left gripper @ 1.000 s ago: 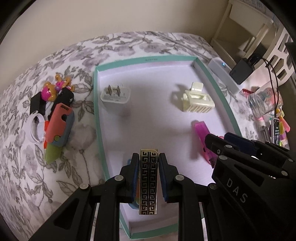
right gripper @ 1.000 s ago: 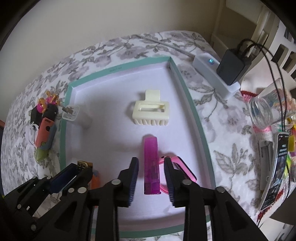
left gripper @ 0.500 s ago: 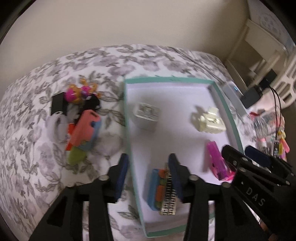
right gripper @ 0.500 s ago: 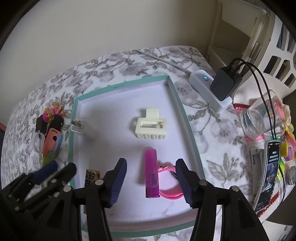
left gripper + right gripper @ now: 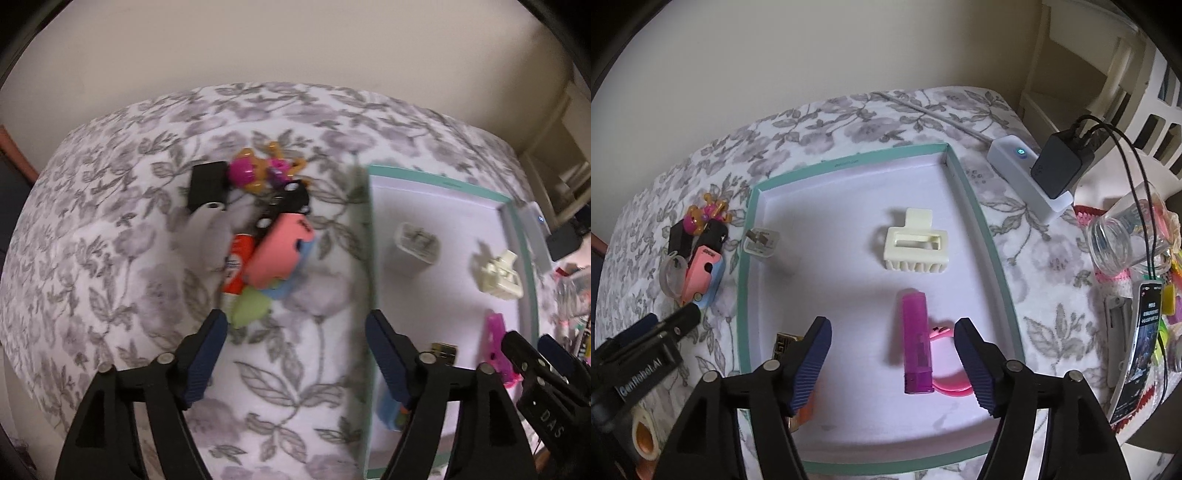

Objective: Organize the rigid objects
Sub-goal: 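Withdraw both grippers from the tray toward the item pile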

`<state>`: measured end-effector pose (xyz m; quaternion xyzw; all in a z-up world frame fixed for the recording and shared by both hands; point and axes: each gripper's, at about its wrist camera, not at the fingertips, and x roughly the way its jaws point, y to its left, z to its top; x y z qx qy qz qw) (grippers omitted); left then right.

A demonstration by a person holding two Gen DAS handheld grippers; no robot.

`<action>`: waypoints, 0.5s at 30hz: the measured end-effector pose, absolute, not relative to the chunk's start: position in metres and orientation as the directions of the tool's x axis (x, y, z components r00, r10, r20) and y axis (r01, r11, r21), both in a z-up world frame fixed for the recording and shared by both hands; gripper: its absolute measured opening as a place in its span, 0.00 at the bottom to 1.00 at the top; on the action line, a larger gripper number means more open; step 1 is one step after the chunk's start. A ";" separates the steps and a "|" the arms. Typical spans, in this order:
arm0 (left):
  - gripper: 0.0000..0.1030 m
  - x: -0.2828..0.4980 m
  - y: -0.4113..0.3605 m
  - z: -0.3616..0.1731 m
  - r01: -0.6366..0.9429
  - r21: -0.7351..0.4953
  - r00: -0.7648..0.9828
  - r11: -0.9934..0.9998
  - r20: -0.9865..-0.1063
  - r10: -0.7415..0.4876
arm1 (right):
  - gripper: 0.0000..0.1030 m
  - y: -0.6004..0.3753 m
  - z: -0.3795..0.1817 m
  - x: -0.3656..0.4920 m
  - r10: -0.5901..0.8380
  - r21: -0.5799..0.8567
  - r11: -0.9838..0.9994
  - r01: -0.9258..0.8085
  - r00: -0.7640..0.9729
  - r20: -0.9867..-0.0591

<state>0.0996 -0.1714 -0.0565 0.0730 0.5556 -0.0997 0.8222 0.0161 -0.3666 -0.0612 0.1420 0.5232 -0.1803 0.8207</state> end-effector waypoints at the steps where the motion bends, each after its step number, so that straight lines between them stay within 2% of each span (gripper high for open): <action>1: 0.78 0.101 -0.168 -0.057 0.235 0.011 0.362 0.972 -0.929 -0.077 | 0.76 -0.365 -0.063 0.017 -0.144 0.044 0.897 0.439 0.386 -0.911; 11: 0.78 0.115 -0.138 -0.059 0.153 0.039 0.365 0.988 -0.931 -0.020 | 0.81 -0.346 -0.065 0.025 -0.133 0.037 0.920 0.390 0.400 -0.907; 15: 0.82 0.121 -0.123 -0.058 0.113 0.039 0.369 0.993 -0.929 -0.006 | 0.89 -0.335 -0.066 0.029 -0.142 0.017 0.931 0.365 0.403 -0.904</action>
